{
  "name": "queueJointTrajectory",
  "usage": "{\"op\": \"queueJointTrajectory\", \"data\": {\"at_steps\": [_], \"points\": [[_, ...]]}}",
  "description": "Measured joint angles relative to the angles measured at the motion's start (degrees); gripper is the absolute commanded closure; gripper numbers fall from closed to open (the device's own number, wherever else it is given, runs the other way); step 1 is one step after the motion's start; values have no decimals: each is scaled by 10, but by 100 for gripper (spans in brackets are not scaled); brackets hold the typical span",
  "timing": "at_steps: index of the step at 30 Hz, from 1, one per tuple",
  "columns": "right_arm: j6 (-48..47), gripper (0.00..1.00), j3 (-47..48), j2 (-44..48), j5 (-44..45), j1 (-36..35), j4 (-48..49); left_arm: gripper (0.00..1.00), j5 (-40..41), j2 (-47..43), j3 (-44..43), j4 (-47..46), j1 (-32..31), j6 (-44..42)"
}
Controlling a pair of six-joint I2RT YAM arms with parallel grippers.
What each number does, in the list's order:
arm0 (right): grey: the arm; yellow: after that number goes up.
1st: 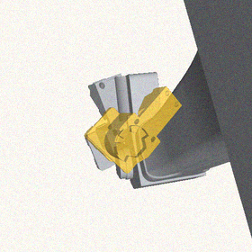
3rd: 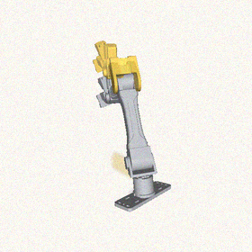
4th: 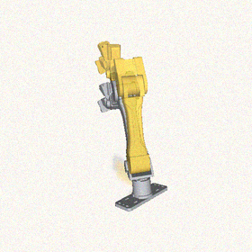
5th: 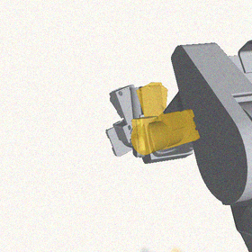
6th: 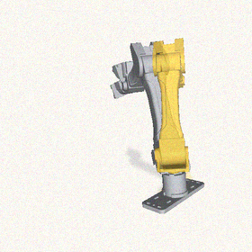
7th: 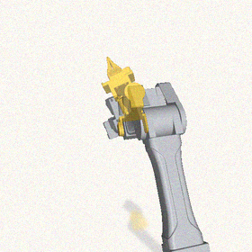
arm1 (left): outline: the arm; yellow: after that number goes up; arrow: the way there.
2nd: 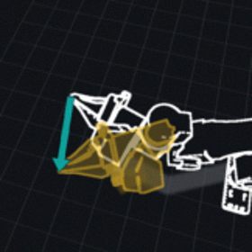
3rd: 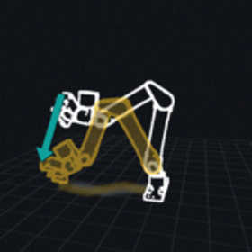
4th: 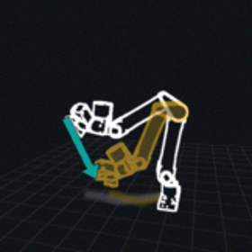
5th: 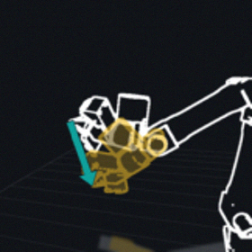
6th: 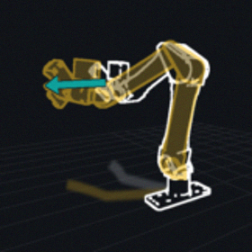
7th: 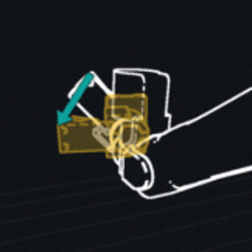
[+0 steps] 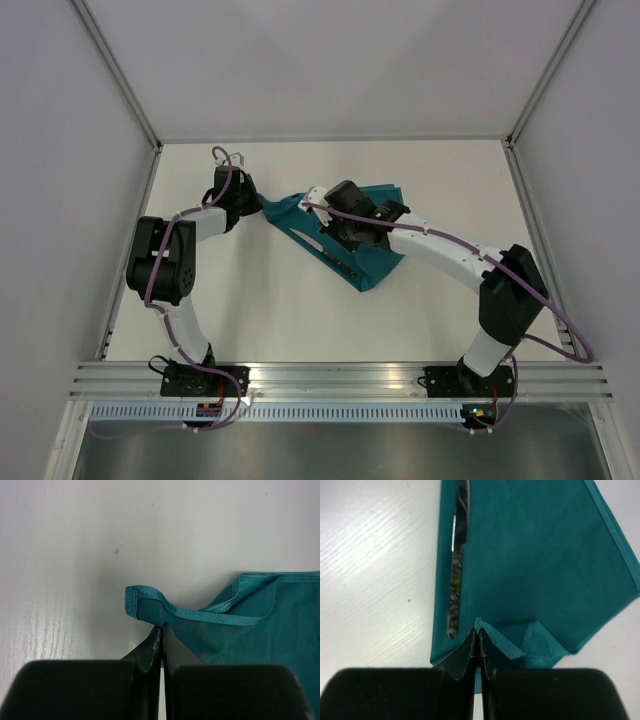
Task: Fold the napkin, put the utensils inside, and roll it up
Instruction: Adjust the napkin at the center of the board.
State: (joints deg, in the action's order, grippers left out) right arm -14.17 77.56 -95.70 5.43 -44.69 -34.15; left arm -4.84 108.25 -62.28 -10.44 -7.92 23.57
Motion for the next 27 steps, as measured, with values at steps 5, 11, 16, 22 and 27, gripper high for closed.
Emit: {"op": "queueJointTrajectory", "data": {"at_steps": [5, 11, 16, 22, 27], "points": [[5, 93, 48, -70, 3, -26, 16, 98, -2, 0, 0, 0, 0, 0], [9, 93, 101, -144, 12, -35, 31, 98, -3, 0, 0, 0, 0, 0], [9, 94, 136, -188, 28, -39, 44, 98, -3, 1, 0, -3, 0, 0], [9, 95, 149, -211, 41, -49, 51, 98, -1, 9, -4, 0, 1, 1], [6, 95, 150, -213, 57, -51, 59, 98, -2, 22, -20, 9, 20, 31]]}}
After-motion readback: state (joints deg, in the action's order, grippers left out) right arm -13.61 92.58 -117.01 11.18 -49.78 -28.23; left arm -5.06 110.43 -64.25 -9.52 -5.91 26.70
